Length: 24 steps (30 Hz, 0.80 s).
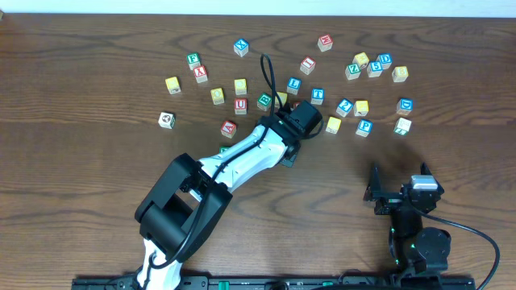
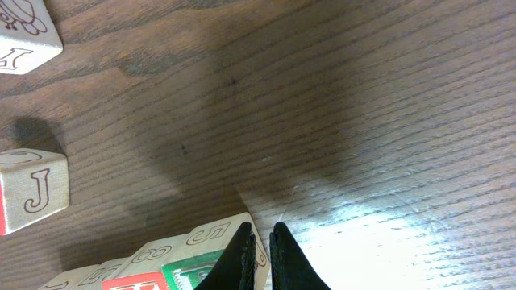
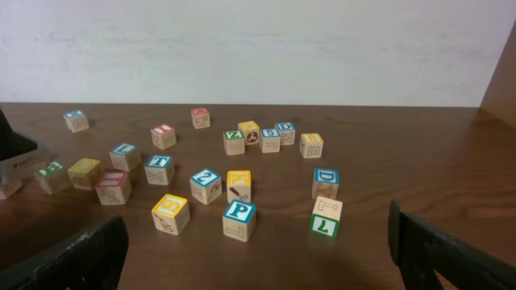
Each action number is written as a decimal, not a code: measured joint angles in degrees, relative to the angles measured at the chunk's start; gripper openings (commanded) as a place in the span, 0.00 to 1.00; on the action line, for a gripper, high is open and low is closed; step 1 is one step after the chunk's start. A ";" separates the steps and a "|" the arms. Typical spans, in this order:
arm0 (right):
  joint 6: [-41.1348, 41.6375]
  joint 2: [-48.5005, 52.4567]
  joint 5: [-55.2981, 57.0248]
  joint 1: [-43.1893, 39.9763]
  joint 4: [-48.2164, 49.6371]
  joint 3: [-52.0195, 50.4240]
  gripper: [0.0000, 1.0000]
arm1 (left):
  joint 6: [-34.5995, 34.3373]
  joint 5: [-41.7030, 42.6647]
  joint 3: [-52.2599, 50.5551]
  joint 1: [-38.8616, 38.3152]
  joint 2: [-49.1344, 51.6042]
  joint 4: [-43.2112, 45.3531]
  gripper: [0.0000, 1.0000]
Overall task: Spell out NEURIPS
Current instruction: 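Raise the left gripper up and back away from the row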
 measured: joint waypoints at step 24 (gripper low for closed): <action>0.00 0.00 0.02 0.00 0.00 0.00 0.99 | 0.90 2.21 0.48 0.02 -12.39 -1.73 0.08</action>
